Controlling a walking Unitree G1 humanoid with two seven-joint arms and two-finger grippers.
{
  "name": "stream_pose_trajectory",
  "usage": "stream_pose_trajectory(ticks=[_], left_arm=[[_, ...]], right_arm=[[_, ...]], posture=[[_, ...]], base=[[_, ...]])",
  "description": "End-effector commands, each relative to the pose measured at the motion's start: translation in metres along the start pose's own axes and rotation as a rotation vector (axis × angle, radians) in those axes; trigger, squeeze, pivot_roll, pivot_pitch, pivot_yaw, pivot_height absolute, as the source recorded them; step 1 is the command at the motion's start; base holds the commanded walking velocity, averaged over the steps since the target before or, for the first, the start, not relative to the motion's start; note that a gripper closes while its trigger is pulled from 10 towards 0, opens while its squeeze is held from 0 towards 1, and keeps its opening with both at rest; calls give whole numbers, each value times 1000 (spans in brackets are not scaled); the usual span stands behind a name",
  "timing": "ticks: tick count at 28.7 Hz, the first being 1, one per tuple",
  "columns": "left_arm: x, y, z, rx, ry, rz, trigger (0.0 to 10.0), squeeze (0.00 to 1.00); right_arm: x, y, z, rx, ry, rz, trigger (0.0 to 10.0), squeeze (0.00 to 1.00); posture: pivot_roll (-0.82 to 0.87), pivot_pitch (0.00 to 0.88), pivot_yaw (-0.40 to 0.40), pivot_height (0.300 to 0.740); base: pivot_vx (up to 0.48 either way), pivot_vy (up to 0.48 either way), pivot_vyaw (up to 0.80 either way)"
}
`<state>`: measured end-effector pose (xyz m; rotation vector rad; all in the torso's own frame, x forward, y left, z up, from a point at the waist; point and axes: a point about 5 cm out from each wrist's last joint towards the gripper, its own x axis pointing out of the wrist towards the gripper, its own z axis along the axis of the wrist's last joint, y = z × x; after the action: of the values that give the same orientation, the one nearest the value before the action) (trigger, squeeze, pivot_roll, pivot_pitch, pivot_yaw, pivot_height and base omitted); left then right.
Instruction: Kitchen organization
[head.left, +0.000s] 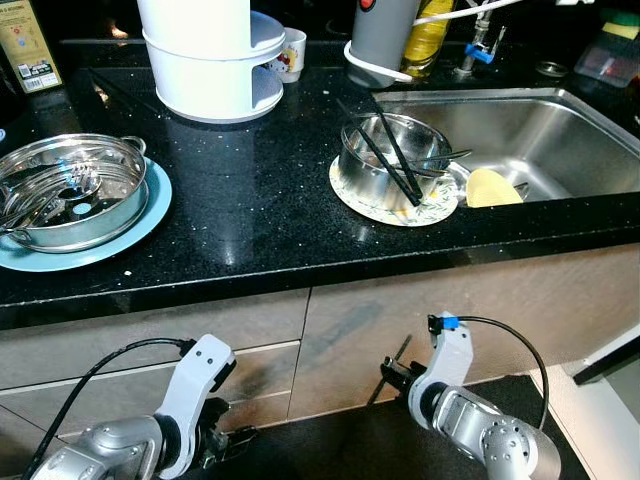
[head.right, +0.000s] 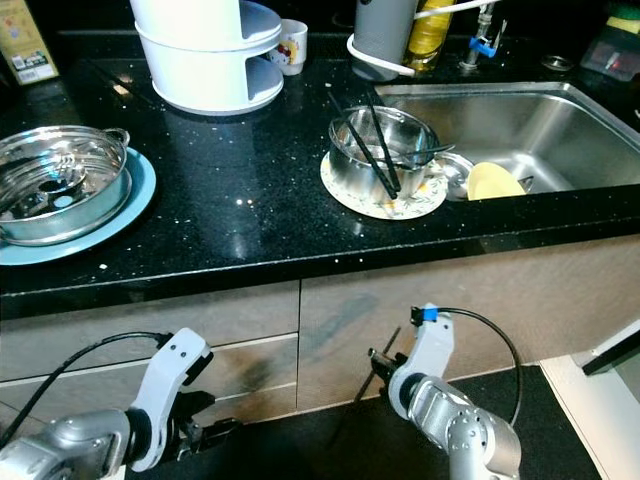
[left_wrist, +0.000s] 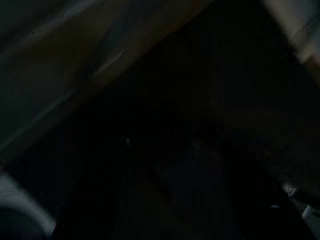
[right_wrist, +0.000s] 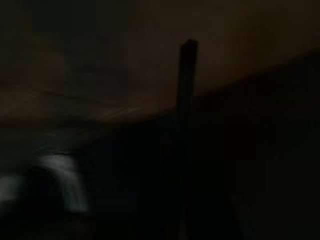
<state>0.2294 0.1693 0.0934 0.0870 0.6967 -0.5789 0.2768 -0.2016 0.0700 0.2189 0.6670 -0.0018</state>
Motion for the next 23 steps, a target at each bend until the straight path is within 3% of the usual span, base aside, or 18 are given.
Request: stream_pose_trajectory(ticks=[1, 2, 4, 5, 6, 7, 8, 10, 12, 15, 19, 20, 21, 23], left_arm=[[5, -2, -11, -24, 56, 21, 10000, 0], [5, -2, -11, -24, 56, 21, 10000, 0], [15, -4, -16, -35, 51, 57, 10000, 0], [15, -4, -16, -35, 51, 57, 10000, 0], [22, -3, -21, -41, 51, 84, 10000, 0], [22, -3, -21, -41, 51, 84, 10000, 0], [30, -2, -28, -41, 48, 110, 10000, 0], [47, 2, -31, -50, -10, 182, 10000, 0], [57, 4, -31, -47, -40, 249, 10000, 0], [66, 8, -43, -2, 23, 332, 10000, 0], [69, 10, -48, -11, 25, 364, 10000, 0], [71, 9, -47, -21, -12, 381, 10000, 0], [71, 9, -47, -21, -12, 381, 10000, 0], [72, 5, -43, -43, -73, 360, 10000, 0]], right_arm=[[2, -8, -9, -101, 13, -43, 0, 0], [2, -8, -9, -101, 13, -43, 0, 0], [5, -16, -12, -485, 12, -57, 0, 0], [5, -16, -12, -485, 12, -57, 0, 0], [8, -16, -20, -623, 28, -28, 0, 0], [8, -16, -20, -623, 28, -28, 0, 0], [13, -16, -29, -689, 46, -15, 5333, 0], [22, -14, -40, -691, 62, -38, 10000, 0], [27, -10, -45, -740, 59, -69, 10000, 0], [31, -6, -49, -882, 40, -89, 10000, 0], [32, -3, -49, -892, 17, -93, 10000, 0], [34, 2, -46, -781, -26, -97, 10000, 0], [34, 2, -46, -781, -26, -97, 10000, 0], [36, 7, -42, -447, -81, -116, 10000, 0]], posture=[[-82, 221, -68, 740], [-82, 221, -68, 740], [-82, 221, -68, 740], [-82, 221, -68, 740], [-87, 215, -54, 740], [-87, 215, -54, 740], [-87, 212, -53, 740], [-78, 211, -55, 740], [-74, 208, -53, 740], [-78, 209, -52, 740], [-83, 209, -47, 740], [-74, 208, -42, 740], [-74, 208, -42, 740], [-61, 205, -25, 740]], base=[[0, 0, 0], [0, 0, 0], [0, 0, 0], [0, 0, 0], [0, 0, 0], [0, 0, 0], [0, 0, 0], [0, 0, 0], [0, 0, 0], [0, 0, 0], [0, 0, 0], [0, 0, 0], [0, 0, 0], [0, 0, 0]])
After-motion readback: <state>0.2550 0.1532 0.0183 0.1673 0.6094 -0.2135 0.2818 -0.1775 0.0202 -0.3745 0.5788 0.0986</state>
